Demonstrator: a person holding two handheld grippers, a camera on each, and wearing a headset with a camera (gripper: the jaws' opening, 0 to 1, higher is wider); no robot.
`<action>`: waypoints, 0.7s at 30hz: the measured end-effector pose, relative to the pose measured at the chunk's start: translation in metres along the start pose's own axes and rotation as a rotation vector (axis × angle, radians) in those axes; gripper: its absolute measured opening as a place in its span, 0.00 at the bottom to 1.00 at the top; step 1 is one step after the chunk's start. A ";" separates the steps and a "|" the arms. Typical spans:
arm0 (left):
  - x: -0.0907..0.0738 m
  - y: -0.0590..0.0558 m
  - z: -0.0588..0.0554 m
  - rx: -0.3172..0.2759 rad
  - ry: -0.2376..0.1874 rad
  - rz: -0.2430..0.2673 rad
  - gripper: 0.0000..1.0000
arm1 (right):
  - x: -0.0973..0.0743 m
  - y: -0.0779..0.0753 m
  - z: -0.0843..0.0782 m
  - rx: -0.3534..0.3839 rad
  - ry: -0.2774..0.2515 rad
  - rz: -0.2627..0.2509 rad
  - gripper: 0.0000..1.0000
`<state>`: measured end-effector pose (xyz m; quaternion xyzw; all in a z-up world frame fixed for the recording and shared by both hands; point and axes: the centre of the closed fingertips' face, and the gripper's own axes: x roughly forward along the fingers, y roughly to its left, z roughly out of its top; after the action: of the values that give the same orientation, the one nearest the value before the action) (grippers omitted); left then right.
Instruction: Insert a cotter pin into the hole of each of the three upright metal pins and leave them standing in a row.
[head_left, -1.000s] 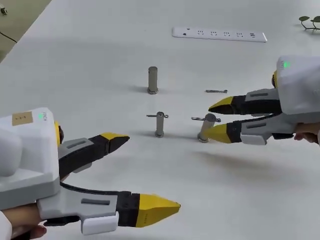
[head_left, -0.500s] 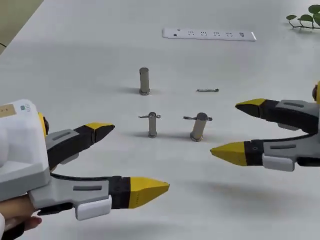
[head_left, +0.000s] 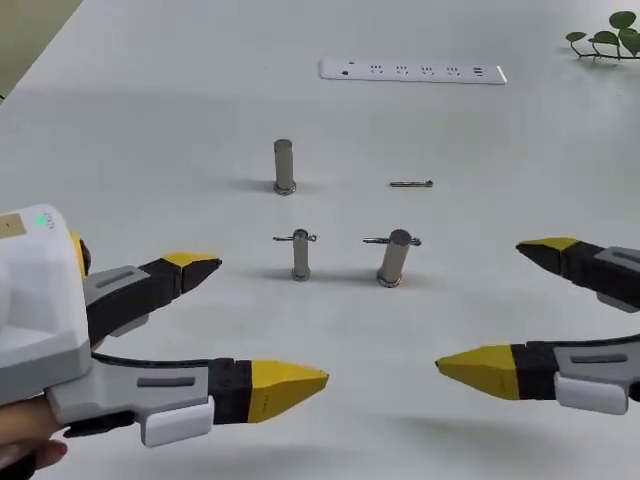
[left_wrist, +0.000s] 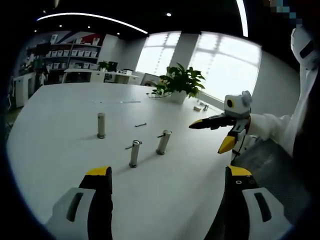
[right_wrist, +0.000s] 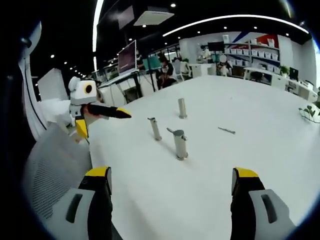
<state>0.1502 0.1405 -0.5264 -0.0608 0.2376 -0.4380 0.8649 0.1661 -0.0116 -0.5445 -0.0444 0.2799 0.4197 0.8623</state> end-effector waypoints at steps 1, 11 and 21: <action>0.000 0.002 0.000 -0.001 0.000 0.003 0.93 | -0.001 -0.001 0.000 0.006 -0.003 -0.004 0.98; -0.002 0.014 0.009 0.006 -0.006 0.018 0.93 | -0.019 -0.015 -0.001 0.118 -0.067 -0.106 0.98; 0.006 0.055 0.054 0.066 -0.068 0.114 0.88 | -0.025 -0.025 0.004 0.123 -0.099 -0.148 0.95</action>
<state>0.2189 0.1637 -0.4980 -0.0333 0.1967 -0.3935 0.8974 0.1741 -0.0436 -0.5325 0.0089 0.2579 0.3387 0.9048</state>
